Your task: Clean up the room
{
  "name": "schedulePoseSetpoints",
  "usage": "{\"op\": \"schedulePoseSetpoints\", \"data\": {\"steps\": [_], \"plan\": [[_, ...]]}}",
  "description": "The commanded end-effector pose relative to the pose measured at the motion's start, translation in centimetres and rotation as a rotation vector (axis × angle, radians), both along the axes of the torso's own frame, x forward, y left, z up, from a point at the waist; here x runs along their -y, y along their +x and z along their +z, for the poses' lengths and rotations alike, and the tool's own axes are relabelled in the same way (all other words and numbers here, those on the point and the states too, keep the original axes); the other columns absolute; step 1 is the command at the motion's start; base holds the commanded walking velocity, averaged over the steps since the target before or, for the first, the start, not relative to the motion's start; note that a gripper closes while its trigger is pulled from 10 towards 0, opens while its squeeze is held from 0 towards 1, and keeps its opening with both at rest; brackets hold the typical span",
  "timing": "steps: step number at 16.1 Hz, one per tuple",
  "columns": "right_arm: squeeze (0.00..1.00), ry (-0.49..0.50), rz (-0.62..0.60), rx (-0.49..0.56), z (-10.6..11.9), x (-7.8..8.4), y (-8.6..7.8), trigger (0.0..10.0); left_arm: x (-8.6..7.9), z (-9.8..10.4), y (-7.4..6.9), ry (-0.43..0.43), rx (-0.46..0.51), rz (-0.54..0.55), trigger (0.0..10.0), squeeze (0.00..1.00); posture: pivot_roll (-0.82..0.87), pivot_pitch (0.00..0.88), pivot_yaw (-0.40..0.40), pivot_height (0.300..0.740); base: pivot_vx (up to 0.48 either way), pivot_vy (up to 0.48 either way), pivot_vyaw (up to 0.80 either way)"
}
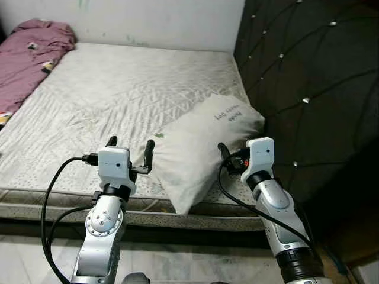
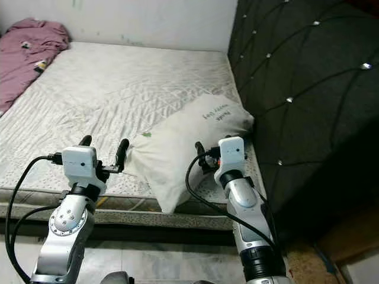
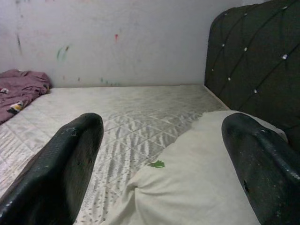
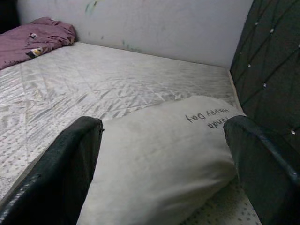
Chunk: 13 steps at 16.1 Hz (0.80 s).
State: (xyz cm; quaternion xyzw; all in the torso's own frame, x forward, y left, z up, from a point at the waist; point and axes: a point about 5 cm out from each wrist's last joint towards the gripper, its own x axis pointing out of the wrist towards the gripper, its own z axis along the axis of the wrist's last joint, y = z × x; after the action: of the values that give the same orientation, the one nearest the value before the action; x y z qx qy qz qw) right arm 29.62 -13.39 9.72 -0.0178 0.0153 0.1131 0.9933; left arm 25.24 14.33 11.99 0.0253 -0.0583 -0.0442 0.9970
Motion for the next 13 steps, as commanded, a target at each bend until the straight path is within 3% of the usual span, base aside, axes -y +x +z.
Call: {"op": "schedulePoseSetpoints", "data": {"steps": [1,4,13], "plan": [[0.0,-0.005,0.01,0.018,0.55,-0.12,0.31,10.0,0.0,0.34,-0.07,0.0,0.015,-0.012,10.0,0.0,0.0,0.01,-0.06,0.74,0.0,0.0,0.0],[0.0,-0.006,0.013,0.019,0.55,-0.16,0.34,10.0,0.03,0.31,-0.08,-0.001,0.016,-0.017,10.0,0.0,0.0,0.008,-0.062,0.74,0.0,0.0,0.0],[0.0,-0.011,0.019,0.03,0.71,-0.24,0.36,10.0,0.1,0.37,-0.03,-0.008,0.017,-0.027,10.0,0.0,0.0,0.019,-0.062,0.74,0.279,0.0,0.0]]}}
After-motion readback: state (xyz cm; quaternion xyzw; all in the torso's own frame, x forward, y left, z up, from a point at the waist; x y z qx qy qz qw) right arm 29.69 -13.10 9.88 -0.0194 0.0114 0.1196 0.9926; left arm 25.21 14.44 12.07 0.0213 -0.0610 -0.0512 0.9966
